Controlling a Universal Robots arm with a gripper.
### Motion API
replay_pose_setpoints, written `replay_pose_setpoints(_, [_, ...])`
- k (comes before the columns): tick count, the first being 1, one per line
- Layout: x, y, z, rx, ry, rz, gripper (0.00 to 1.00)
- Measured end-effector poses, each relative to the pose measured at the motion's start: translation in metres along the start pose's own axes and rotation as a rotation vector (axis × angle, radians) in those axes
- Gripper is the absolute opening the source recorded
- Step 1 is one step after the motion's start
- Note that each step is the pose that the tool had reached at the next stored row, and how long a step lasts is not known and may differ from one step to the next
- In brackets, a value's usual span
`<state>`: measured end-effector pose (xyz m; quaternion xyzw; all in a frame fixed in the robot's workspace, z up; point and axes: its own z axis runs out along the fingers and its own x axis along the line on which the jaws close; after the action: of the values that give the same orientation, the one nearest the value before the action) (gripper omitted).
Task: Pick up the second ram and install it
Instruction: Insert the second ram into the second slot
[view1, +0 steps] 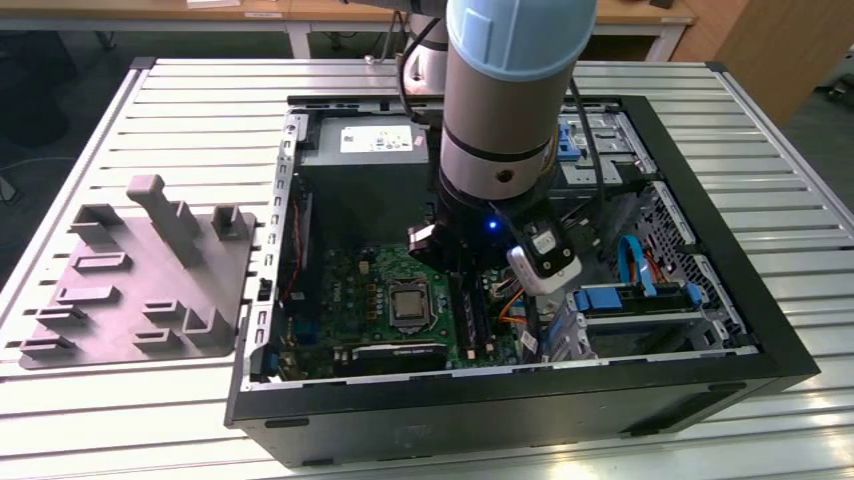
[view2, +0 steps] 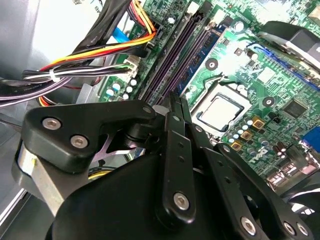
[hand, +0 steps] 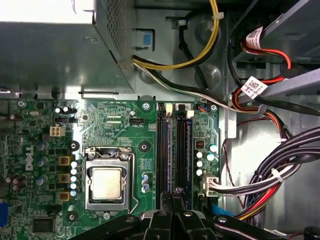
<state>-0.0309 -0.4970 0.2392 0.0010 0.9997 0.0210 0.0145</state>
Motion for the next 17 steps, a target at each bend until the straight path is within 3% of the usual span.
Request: replay_pose_setpoints(17, [0.0002, -0.0002, 0.0062, -0.004, 0.0001, 0.0, 0.11])
